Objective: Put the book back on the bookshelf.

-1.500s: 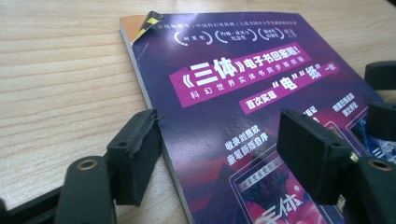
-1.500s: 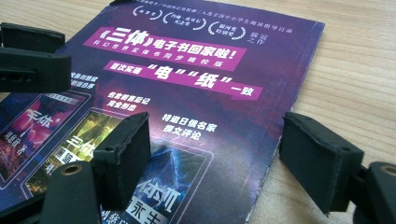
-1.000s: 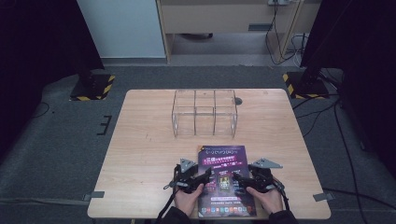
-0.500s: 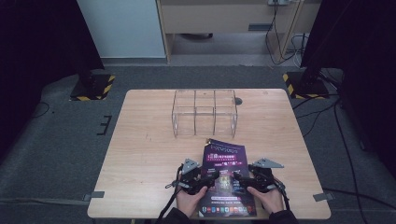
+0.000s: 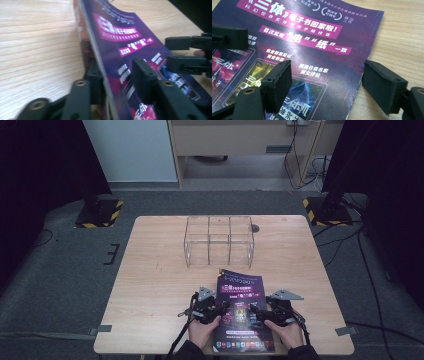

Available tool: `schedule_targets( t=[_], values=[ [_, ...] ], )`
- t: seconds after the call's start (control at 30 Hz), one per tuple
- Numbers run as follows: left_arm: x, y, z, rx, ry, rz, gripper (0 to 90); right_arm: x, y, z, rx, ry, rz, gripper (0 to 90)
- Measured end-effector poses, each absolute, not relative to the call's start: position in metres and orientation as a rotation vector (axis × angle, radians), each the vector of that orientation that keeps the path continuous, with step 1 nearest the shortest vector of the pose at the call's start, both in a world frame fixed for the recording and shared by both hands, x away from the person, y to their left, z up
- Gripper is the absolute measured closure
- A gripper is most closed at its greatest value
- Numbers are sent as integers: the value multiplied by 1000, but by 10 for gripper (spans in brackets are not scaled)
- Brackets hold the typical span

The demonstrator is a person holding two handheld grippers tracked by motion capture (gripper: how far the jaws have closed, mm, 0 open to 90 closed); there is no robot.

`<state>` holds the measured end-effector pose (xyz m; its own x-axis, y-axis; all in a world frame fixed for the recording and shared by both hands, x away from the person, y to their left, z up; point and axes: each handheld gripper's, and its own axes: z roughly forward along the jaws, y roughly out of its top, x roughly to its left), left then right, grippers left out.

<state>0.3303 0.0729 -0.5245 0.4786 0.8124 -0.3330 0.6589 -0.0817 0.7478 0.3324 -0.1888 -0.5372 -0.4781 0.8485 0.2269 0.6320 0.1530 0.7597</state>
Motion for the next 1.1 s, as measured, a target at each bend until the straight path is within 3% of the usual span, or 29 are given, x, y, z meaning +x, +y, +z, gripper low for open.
schedule_targets(
  t=[0.13, 0.33, 0.43, 0.63, 0.77, 1.1],
  values=[
    [329, 71, -523, 1828, 1251, 247, 744, 332, -189, -537, 1441, 2178, 1231, 241],
    [330, 70, -522, 1854, 1224, 244, 759, 333, -189, -537, 1440, 2178, 1231, 241],
    [334, 71, -523, 1848, 1201, 182, 607, 333, -190, -537, 1437, 2177, 1233, 241],
    [337, 68, -526, 1854, 1184, 158, 543, 333, -189, -537, 1437, 2179, 1224, 241],
    [337, 69, -525, 1860, 1213, 188, 671, 333, -190, -537, 1437, 2179, 1227, 244],
    [332, 70, -519, 1822, 1179, 198, 845, 334, -193, -537, 1455, 2167, 1262, 268]
  ],
)
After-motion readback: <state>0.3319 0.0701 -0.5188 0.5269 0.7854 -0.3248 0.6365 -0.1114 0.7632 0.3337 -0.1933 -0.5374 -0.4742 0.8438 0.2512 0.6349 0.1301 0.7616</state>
